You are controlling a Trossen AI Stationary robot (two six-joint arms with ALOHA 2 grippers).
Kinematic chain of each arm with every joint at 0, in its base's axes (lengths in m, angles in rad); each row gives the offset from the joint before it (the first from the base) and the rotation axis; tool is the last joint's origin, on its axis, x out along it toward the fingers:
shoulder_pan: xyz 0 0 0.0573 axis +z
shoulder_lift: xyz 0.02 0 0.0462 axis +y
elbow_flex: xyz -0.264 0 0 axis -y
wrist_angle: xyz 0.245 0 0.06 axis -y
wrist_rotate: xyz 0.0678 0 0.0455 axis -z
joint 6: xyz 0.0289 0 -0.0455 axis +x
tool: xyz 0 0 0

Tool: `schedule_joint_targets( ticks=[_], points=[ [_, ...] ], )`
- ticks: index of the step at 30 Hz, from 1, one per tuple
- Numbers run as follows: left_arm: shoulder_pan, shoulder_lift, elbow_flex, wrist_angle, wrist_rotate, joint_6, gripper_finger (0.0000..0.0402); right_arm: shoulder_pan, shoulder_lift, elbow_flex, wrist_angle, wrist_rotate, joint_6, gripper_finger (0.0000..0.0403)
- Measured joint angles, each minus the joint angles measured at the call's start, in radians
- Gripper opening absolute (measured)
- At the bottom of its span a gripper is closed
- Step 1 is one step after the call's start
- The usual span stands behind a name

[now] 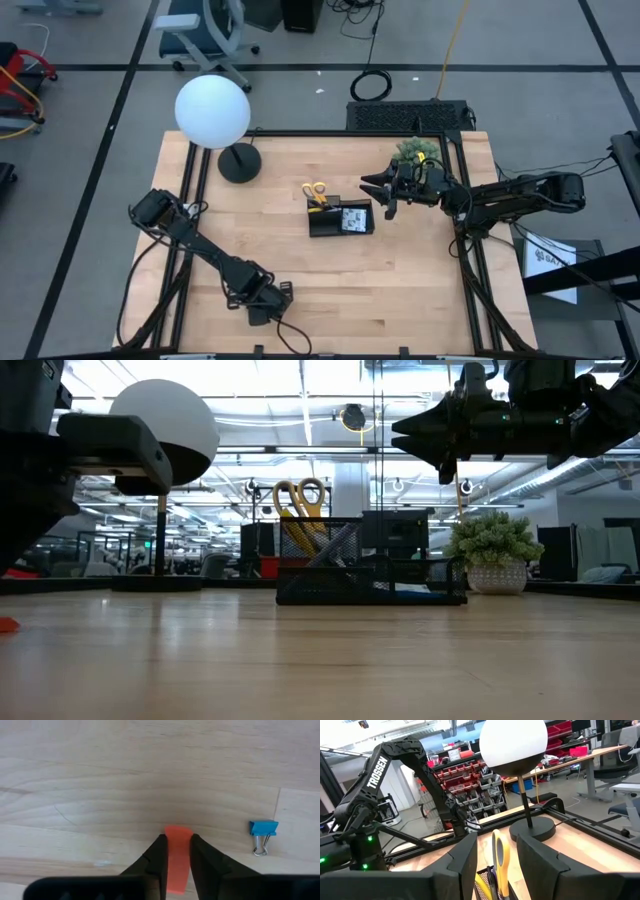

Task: Pick and place office supplies into organizer
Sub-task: Put the orange eraser into the bottom left compartment of the black desk organizer

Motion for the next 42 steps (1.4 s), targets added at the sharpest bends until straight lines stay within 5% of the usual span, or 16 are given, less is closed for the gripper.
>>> schedule_joint_targets(
  ticks=[42],
  points=[
    [0.002, -0.029, 0.041, -0.025, -0.207, -0.026, 0.0041, 0.0, 0.0, 0.0, 0.0, 0.0, 0.0, 0.013]
  ],
)
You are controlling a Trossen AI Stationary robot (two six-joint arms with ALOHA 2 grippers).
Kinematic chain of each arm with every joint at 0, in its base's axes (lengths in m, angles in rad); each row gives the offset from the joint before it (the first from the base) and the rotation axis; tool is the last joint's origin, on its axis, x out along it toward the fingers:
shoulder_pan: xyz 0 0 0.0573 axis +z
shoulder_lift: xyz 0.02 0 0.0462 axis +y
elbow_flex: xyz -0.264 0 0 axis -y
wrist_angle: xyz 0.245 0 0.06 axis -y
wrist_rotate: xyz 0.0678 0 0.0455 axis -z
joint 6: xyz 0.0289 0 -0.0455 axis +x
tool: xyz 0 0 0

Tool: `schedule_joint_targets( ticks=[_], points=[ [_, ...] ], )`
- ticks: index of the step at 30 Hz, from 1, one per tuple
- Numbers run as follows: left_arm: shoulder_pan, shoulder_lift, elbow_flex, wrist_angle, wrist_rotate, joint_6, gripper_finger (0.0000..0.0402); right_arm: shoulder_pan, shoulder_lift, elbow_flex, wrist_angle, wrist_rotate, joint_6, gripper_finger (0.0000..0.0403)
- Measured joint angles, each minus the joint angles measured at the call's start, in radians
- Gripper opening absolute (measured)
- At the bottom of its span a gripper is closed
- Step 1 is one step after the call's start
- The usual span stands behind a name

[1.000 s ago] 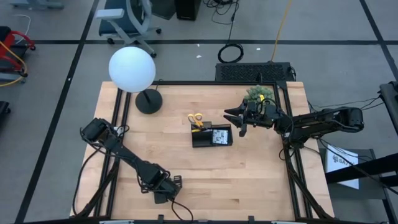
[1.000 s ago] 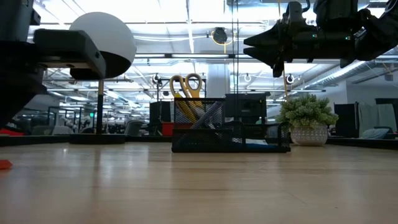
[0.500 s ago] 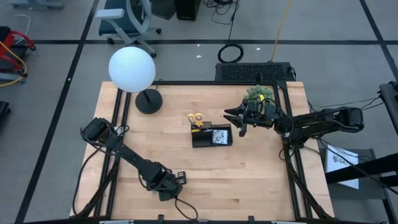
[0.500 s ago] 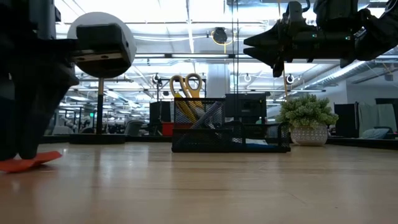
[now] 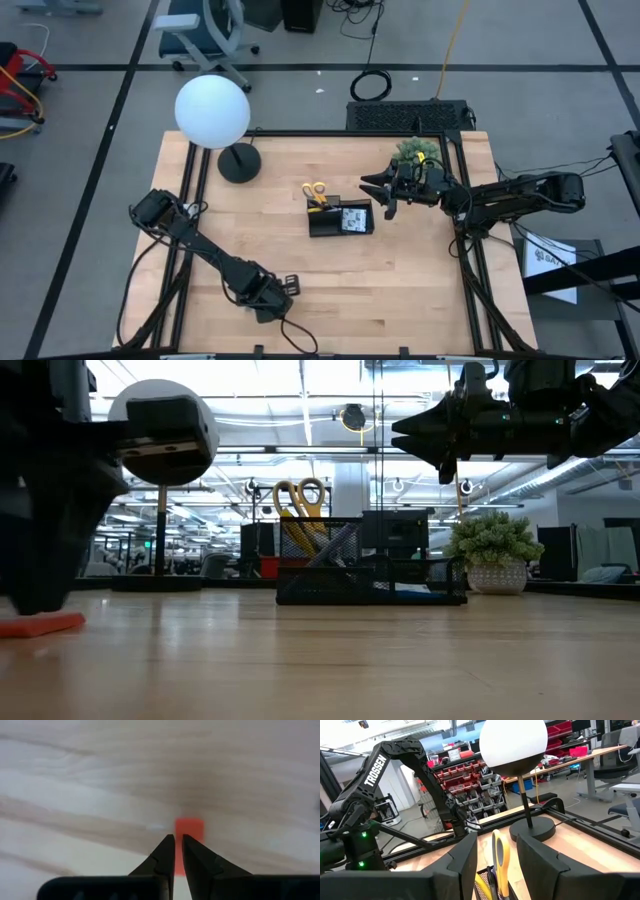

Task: Pick and place office supplies into organizer
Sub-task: Put the orange eraser into the bottom left compartment of the black desk organizer

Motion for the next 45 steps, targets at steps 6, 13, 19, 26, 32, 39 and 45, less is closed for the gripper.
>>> schedule_joint_targets(
  ticks=[6, 13, 19, 26, 32, 39, 45],
  points=[
    [0.001, 0.0, 0.0, -0.079, 0.013, 0.036, 0.0042, 0.0, 0.0, 0.0, 0.0, 0.0, 0.0, 0.013],
    [0.014, -0.001, 0.01, -0.105, 0.055, 0.035, 0.0048, 0.0, 0.0, 0.0, 0.0, 0.0, -0.007, 0.013],
    [0.023, -0.002, 0.061, -0.122, 0.058, 0.026, 0.01, 0.0, 0.0, 0.0, -0.001, 0.0, -0.027, 0.013],
    [0.024, -0.002, 0.1, -0.155, 0.054, -0.016, 0.0161, 0.0, 0.0, 0.0, -0.001, -0.004, -0.014, 0.013],
    [0.029, -0.002, 0.115, -0.173, 0.047, -0.019, 0.0183, 0.0, 0.0, 0.0, -0.001, -0.004, -0.013, 0.013],
    [0.029, -0.002, 0.115, -0.172, 0.056, -0.018, 0.0184, 0.0, 0.0, 0.0, -0.001, -0.004, -0.012, 0.013],
    [0.029, -0.002, 0.115, -0.154, 0.056, -0.019, 0.0184, 0.0, 0.0, 0.0, -0.001, -0.004, -0.012, 0.013]
  ],
)
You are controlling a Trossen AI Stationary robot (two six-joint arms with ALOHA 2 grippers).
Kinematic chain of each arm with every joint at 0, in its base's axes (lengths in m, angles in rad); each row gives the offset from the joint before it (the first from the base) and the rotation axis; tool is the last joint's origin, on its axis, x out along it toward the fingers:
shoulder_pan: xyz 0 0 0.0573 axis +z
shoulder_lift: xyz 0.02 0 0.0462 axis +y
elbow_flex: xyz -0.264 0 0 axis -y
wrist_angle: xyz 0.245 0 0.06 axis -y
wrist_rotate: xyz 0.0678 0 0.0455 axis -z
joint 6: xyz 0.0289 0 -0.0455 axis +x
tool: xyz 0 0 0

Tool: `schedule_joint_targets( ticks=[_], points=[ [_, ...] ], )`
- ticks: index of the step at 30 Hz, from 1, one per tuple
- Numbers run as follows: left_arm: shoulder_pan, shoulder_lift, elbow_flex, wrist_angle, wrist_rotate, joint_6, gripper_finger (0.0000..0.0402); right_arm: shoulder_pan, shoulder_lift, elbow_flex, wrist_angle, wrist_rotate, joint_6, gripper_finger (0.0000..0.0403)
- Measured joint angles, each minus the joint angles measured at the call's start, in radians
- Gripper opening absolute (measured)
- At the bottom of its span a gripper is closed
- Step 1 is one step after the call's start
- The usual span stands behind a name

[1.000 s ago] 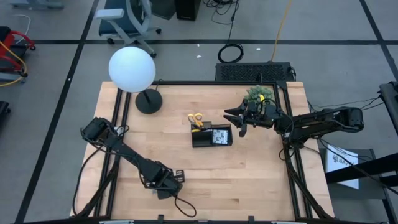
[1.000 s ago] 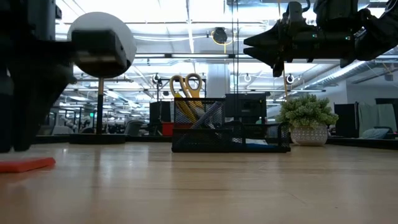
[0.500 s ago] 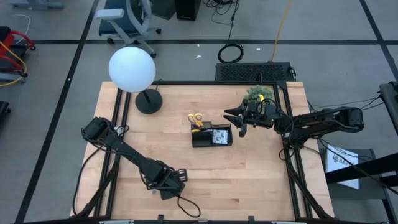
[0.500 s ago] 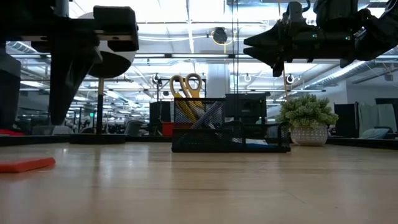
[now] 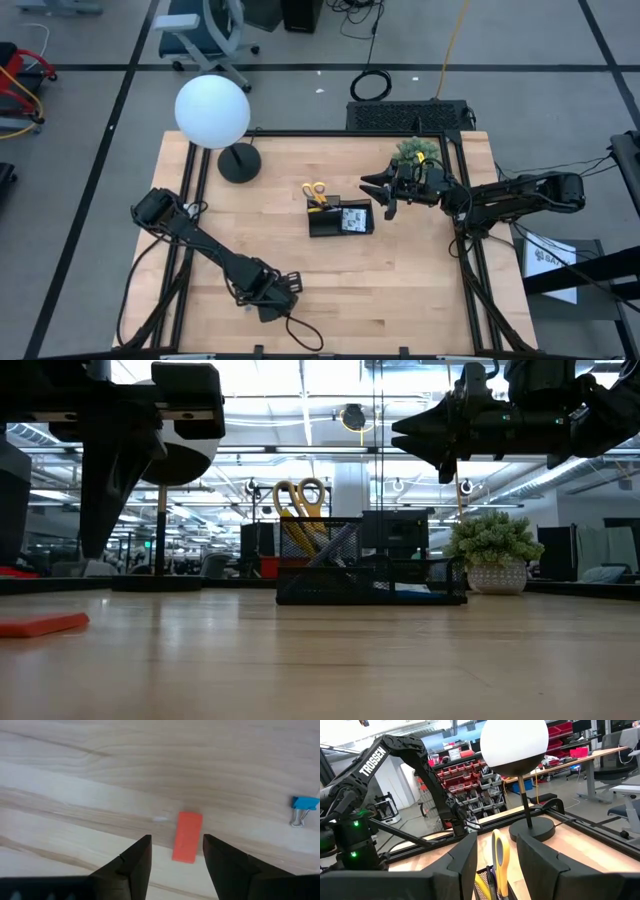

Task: Pick and place office supplies into organizer
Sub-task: Put the orange eraser into the bottom left compartment of the black desk organizer

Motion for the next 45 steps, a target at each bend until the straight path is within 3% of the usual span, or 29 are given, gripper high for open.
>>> schedule_joint_targets(
  ticks=[9, 22, 45],
  points=[
    [-0.005, 0.007, 0.0, -0.001, 0.076, 0.003, 0.0184, 0.0, 0.0, 0.0, 0.0, 0.0, 0.0, 0.013],
    [0.025, 0.019, -0.081, 0.063, 0.051, 0.143, 0.0184, 0.0, 0.0, 0.0, 0.0, 0.0, 0.0, 0.013],
    [0.061, 0.019, -0.128, 0.139, 0.132, 0.164, 0.0184, 0.0, 0.0, 0.0, 0.0, 0.0, 0.0, 0.013]
  ],
)
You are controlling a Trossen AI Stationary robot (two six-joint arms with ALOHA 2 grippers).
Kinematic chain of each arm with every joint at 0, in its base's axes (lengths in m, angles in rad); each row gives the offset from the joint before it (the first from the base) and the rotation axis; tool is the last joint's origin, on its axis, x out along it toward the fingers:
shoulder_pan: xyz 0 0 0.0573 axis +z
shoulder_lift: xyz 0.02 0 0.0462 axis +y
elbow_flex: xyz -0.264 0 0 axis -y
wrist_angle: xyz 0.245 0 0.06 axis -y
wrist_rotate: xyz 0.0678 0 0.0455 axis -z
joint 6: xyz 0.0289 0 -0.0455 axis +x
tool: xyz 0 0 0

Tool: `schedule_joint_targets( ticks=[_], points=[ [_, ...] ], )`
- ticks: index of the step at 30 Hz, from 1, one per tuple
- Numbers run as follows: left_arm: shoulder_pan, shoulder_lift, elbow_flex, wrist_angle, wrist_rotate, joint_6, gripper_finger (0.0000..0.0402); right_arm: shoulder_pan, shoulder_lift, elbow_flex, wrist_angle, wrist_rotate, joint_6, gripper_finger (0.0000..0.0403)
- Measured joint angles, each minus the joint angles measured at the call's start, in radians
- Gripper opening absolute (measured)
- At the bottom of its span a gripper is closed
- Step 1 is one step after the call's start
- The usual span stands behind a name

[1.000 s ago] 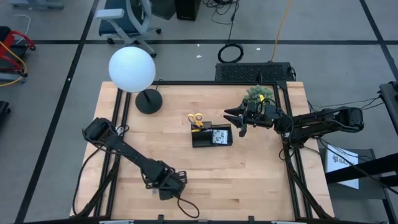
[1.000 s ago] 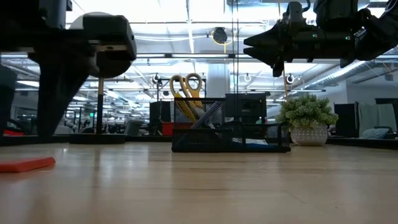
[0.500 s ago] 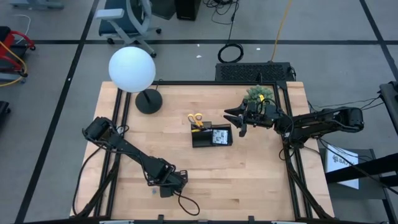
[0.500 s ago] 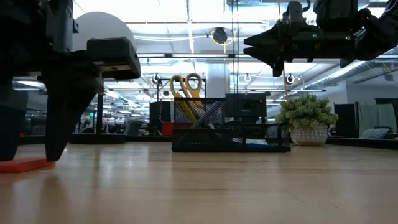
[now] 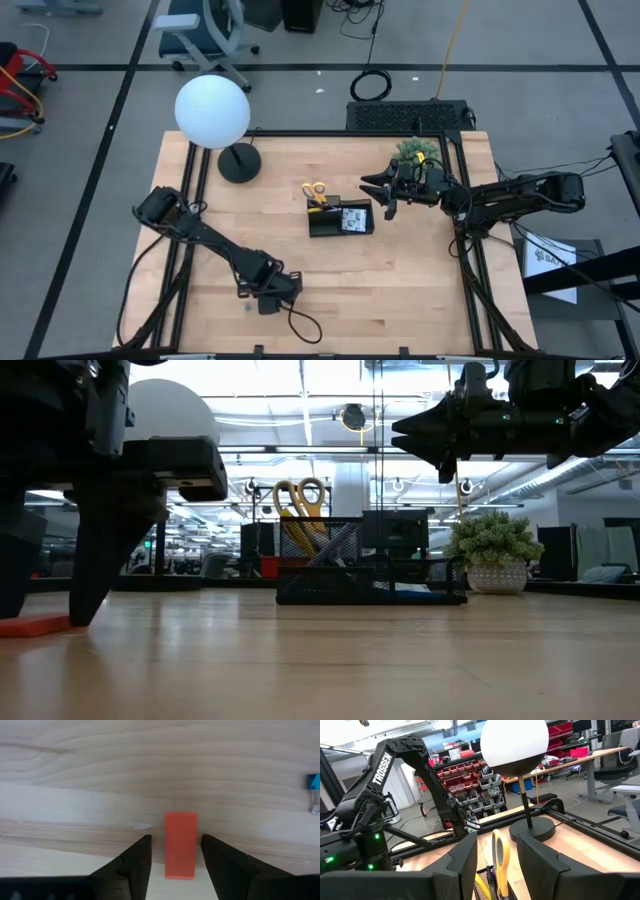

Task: Pick and place office supplies into organizer
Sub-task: Put the orange eraser into the bottom left compartment of the black desk organizer

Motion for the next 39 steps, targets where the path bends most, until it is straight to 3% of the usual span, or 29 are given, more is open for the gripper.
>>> schedule_joint_targets(
  ticks=[19, 32, 39],
  points=[
    [0.017, 0.055, 0.002, 0.009, 0.053, -0.014, 0.0181, 0.0, 0.0, 0.0, 0.0, 0.0, 0.0, 0.013],
    [0.021, 0.057, 0.001, 0.027, 0.066, 0.005, 0.0052, 0.0, 0.0, 0.0, 0.0, 0.0, 0.0, 0.013],
    [0.021, 0.056, 0.002, 0.026, 0.057, 0.0, 0.0058, 0.0, 0.0, 0.0, 0.0, 0.0, 0.0, 0.013]
  ],
)
